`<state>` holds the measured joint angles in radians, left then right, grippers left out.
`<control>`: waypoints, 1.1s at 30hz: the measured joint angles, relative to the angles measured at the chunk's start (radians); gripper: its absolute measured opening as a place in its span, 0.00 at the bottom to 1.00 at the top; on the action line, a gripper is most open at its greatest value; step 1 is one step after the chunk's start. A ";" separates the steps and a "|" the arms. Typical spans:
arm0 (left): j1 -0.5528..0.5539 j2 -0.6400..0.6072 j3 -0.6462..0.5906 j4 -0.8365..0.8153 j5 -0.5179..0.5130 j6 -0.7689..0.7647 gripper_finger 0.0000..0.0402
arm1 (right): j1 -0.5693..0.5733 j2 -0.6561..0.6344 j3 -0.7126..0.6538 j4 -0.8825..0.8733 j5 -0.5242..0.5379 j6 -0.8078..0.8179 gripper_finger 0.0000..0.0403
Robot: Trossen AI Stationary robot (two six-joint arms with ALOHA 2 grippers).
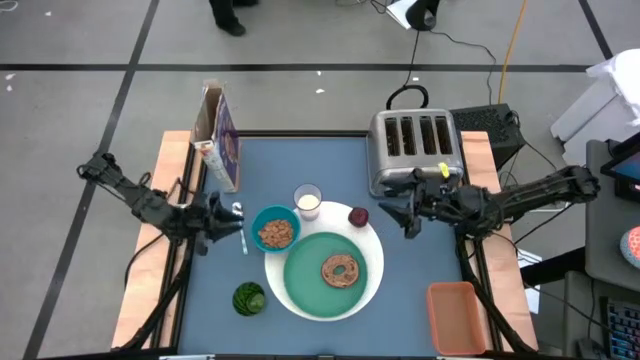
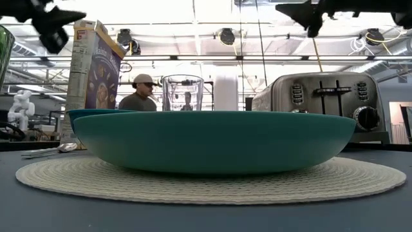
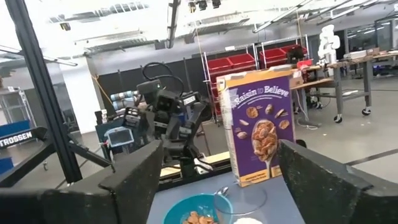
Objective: Arrange a breakfast setting
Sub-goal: Return to Home Position
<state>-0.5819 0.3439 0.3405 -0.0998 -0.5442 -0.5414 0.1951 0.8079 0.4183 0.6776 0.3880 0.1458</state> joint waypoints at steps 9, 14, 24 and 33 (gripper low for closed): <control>0.123 -0.037 0.000 0.083 -0.003 0.370 0.37 | -0.034 -0.208 0.000 -0.217 -0.001 -0.028 0.55; 0.156 -0.133 0.000 0.071 -0.002 0.470 0.37 | -0.040 -0.288 0.000 -0.351 -0.001 -0.053 0.40; 0.159 -0.338 0.000 -0.073 0.001 0.537 0.37 | -0.040 -0.428 0.000 -0.555 -0.095 -0.114 0.04; 0.159 -0.340 -0.006 -0.086 0.002 0.588 0.37 | -0.040 -0.540 0.000 -0.675 -0.106 -0.145 0.01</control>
<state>-0.4229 0.0044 0.3340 -0.1856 -0.5419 0.0471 0.1556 0.2680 0.4183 0.0031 0.2824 0.0005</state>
